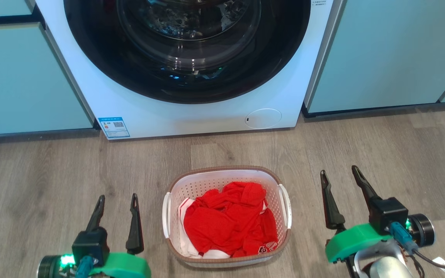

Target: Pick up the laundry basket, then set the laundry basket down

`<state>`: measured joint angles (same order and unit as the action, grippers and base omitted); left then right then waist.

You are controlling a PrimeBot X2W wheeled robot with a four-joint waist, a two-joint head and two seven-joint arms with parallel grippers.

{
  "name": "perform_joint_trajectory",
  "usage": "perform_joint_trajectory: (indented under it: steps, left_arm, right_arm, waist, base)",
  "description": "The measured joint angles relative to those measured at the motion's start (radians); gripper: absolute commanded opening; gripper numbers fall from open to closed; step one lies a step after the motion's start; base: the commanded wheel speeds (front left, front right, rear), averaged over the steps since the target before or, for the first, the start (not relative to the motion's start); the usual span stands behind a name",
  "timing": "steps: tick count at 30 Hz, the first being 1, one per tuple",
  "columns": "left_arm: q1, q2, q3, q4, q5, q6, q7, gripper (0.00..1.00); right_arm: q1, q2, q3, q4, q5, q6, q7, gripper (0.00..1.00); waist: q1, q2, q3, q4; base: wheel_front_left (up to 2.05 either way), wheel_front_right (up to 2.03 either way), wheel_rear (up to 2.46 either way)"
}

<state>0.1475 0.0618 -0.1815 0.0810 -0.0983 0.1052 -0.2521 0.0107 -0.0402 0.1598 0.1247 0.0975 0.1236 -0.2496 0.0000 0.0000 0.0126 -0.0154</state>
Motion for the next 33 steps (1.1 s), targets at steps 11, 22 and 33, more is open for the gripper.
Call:
perform_joint_trajectory:
  steps: [11,22,33]
  left_arm:
    - [0.000,-0.004,0.009,0.006,0.002,-0.014,0.000,1.00]
    - [0.000,-0.005,0.018,0.007,0.003,-0.017,0.000,1.00]
    - [-0.035,-0.005,-0.002,0.014,0.003,-0.016,0.000,1.00]
  right_arm:
    - [0.000,0.000,-0.001,0.000,0.000,0.000,0.000,1.00]
    - [0.000,0.000,-0.002,0.001,0.000,0.000,0.000,1.00]
    - [-0.011,0.000,-0.021,0.025,0.012,0.000,0.000,1.00]
  waist:
    - [0.0000,0.0000,0.002,0.001]
    - [0.0000,0.0000,0.009,0.001]
    - [0.0000,0.0000,0.079,0.009]
  base:
    - [0.00,0.00,0.00]
    - [0.00,0.00,0.00]
    - [0.00,0.00,0.00]
